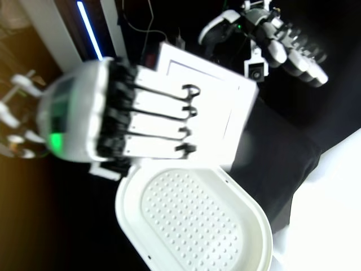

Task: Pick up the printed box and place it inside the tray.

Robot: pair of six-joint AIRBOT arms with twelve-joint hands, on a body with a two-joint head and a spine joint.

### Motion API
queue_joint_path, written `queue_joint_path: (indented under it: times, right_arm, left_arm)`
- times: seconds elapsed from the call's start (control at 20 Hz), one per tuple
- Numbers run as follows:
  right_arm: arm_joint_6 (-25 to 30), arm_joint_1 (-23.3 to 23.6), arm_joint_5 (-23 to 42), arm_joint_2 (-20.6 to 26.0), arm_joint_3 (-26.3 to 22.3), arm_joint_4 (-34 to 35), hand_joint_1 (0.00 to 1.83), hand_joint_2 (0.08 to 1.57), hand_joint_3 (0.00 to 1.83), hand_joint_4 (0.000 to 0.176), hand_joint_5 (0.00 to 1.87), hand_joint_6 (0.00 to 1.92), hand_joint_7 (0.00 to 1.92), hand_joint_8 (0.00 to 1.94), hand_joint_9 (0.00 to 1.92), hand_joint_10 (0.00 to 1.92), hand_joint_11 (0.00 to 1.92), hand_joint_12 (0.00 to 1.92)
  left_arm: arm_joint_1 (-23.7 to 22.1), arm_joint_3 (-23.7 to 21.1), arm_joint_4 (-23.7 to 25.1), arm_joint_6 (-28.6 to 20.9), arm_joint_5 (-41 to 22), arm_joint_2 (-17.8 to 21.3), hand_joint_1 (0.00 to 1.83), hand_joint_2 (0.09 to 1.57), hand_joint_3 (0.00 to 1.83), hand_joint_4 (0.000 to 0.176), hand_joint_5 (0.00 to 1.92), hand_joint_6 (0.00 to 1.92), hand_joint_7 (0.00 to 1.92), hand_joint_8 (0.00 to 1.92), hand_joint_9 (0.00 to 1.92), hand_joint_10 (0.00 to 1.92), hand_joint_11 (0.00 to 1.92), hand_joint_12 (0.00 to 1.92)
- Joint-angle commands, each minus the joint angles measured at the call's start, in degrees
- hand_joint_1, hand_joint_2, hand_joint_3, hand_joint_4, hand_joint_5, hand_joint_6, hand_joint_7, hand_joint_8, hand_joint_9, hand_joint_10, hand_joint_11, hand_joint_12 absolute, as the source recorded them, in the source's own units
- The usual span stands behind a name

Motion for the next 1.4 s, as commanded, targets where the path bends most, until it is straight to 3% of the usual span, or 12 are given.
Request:
queue_joint_path:
  times: [0.0, 0.1, 0.15, 0.35, 0.4, 0.55, 0.7, 0.8, 1.1, 1.2, 1.3, 1.35]
  right_arm:
    - [0.2, 0.8, 6.5, 0.5, -0.1, 0.2, 1.28, 1.07, 0.00, 0.000, 1.00, 0.88, 1.18, 0.88, 1.17, 1.29, 1.05, 1.63]
    - [0.2, 0.9, 6.5, 1.2, -0.5, -0.7, 1.29, 1.07, 0.00, 0.000, 1.01, 0.85, 1.18, 0.89, 1.24, 1.31, 1.12, 1.65]
    - [-0.1, 1.1, 6.5, 1.7, -0.8, -1.0, 1.28, 1.10, 0.00, 0.000, 0.95, 0.87, 1.11, 1.07, 1.31, 1.46, 1.25, 1.75]
    - [-5.4, 2.1, 6.4, 3.8, -3.1, -1.2, 1.29, 1.08, 0.00, 0.000, 0.98, 0.88, 1.15, 0.97, 1.18, 1.49, 1.10, 1.75]
    - [-6.5, 2.2, 6.4, 4.2, -3.5, -1.2, 1.20, 1.10, 0.00, 0.000, 0.98, 1.00, 1.18, 1.27, 1.24, 1.54, 1.18, 1.75]
    - [-7.5, 2.2, 6.1, 4.9, -3.5, -1.2, 1.17, 1.12, 0.00, 0.000, 0.96, 1.07, 1.18, 1.45, 1.30, 1.58, 1.22, 1.79]
    - [-11.1, 2.2, 4.8, 6.0, -4.1, -0.3, 1.17, 1.14, 0.01, 0.000, 0.92, 1.12, 1.18, 1.39, 1.33, 1.51, 1.27, 1.74]
    - [-13.7, 2.2, 4.1, 7.4, -5.0, 0.6, 1.16, 1.14, 0.00, 0.000, 0.91, 1.13, 1.19, 1.38, 1.35, 1.49, 1.30, 1.75]
    - [-21.8, 4.0, -0.2, 9.8, -5.3, 3.2, 1.17, 1.14, 0.00, 0.000, 0.91, 1.14, 1.13, 1.59, 1.33, 1.62, 1.34, 1.80]
    - [-23.5, 4.1, -1.7, 10.4, -5.2, 4.1, 1.16, 1.16, 0.01, 0.000, 0.87, 1.21, 1.05, 1.64, 1.23, 1.67, 1.25, 1.79]
    - [-23.5, 4.1, -2.9, 10.7, -4.9, 4.6, 1.16, 1.16, 0.00, 0.000, 0.87, 1.20, 0.98, 1.60, 1.16, 1.62, 1.18, 1.72]
    - [-23.5, 4.1, -3.5, 10.7, -4.7, 4.9, 1.23, 1.15, 0.00, 0.000, 0.89, 1.06, 0.97, 1.35, 1.16, 1.57, 1.18, 1.69]
  left_arm:
    - [-0.2, -0.3, -0.3, -0.2, -8.1, 0.8, 0.00, 1.02, 0.00, 0.171, 0.08, 0.00, 0.07, 0.01, 0.00, 0.00, 0.00, 0.00]
    - [0.3, -0.8, -0.3, -0.2, -9.5, 1.1, 0.00, 1.02, 0.00, 0.172, 0.09, 0.01, 0.06, 0.01, 0.00, 0.00, 0.00, 0.00]
    - [0.6, -1.0, -0.3, -0.2, -10.3, 1.3, 0.00, 0.98, 0.00, 0.176, 0.09, 0.00, 0.06, 0.00, 0.00, 0.00, 0.00, 0.00]
    - [1.7, -2.5, -0.2, -0.2, -12.5, 2.9, 0.02, 0.96, 0.00, 0.176, 0.05, 0.00, 0.06, 0.00, 0.00, 0.00, 0.00, 0.00]
    - [2.1, -2.8, -0.2, -0.2, -13.0, 3.2, 0.01, 0.95, 0.00, 0.176, 0.04, 0.00, 0.05, 0.00, 0.00, 0.00, 0.00, 0.00]
    - [3.7, -3.8, -0.2, -0.2, -14.8, 4.5, 0.00, 0.95, 0.00, 0.176, 0.00, 0.00, 0.02, 0.00, 0.00, 0.00, 0.00, 0.00]
    - [4.7, -5.1, -0.3, -0.2, -15.9, 5.4, 0.00, 0.94, 0.00, 0.159, 0.00, 0.00, 0.05, 0.01, 0.00, 0.00, 0.00, 0.00]
    - [4.7, -5.7, -0.2, -0.2, -16.2, 5.5, 0.00, 0.94, 0.00, 0.175, 0.00, 0.00, 0.04, 0.00, 0.00, 0.00, 0.00, 0.00]
    - [8.0, -7.4, -1.0, -0.2, -19.3, 7.0, 0.00, 1.03, 0.02, 0.166, 0.00, 0.00, 0.00, 0.00, 0.00, 0.00, 0.00, 0.00]
    - [8.8, -8.1, -1.2, -0.2, -20.4, 7.4, 0.00, 0.99, 0.00, 0.176, 0.00, 0.00, 0.02, 0.01, 0.00, 0.00, 0.00, 0.00]
    - [8.9, -8.5, -1.2, -0.2, -20.4, 7.4, 0.00, 1.00, 0.01, 0.176, 0.00, 0.00, 0.01, 0.00, 0.00, 0.00, 0.00, 0.00]
    - [8.9, -8.7, -1.2, -0.2, -20.4, 7.5, 0.00, 0.99, 0.00, 0.176, 0.00, 0.00, 0.03, 0.01, 0.00, 0.00, 0.00, 0.00]
